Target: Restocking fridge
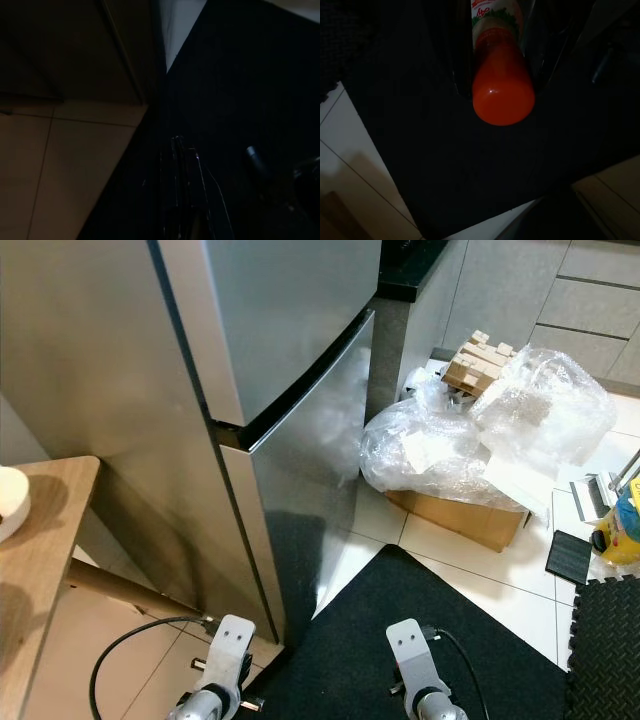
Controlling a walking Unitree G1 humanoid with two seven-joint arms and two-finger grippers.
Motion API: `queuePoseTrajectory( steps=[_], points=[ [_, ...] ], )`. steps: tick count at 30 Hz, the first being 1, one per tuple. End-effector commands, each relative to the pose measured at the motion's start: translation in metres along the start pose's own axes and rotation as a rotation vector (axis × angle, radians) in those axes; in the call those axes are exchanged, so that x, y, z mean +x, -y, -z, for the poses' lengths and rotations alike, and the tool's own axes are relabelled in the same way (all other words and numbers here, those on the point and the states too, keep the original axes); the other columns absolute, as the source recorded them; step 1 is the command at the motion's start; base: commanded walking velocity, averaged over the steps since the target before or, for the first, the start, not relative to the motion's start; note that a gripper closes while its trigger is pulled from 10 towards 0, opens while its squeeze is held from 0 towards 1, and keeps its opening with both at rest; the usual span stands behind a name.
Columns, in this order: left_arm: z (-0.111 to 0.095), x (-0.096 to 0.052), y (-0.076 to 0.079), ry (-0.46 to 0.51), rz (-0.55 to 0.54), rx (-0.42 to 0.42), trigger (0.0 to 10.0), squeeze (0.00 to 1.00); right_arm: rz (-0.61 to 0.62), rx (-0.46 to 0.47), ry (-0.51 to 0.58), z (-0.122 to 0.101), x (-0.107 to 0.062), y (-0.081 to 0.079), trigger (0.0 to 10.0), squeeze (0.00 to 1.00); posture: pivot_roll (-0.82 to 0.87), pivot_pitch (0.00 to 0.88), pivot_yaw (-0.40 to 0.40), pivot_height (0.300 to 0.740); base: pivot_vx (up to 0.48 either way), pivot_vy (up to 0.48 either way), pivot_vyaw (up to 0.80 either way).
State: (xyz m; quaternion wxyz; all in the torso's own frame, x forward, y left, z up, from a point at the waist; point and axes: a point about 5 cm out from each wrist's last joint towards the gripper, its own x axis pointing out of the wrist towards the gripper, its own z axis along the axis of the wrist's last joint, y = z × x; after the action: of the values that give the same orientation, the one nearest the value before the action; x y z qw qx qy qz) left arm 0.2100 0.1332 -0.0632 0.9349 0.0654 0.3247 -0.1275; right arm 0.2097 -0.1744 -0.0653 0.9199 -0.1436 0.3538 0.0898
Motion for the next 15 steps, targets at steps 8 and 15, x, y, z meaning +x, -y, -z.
queuePoseTrajectory(
  steps=[8, 15],
  points=[
    [-0.008, -0.001, -0.014, 0.065, -0.114, -0.027, 10.0, 0.00, -0.010, -0.050, 0.026, -0.007, 0.002, 0.010, 10.0, 0.00, -0.12, 0.045, -0.052, 0.740, 0.000, 0.000, 0.00],
    [-0.030, -0.004, -0.048, 0.197, -0.319, -0.040, 10.0, 0.00, -0.023, -0.081, 0.062, -0.022, 0.006, 0.013, 10.0, 0.00, -0.12, 0.036, -0.071, 0.740, 0.000, 0.000, 0.00]
  ],
)
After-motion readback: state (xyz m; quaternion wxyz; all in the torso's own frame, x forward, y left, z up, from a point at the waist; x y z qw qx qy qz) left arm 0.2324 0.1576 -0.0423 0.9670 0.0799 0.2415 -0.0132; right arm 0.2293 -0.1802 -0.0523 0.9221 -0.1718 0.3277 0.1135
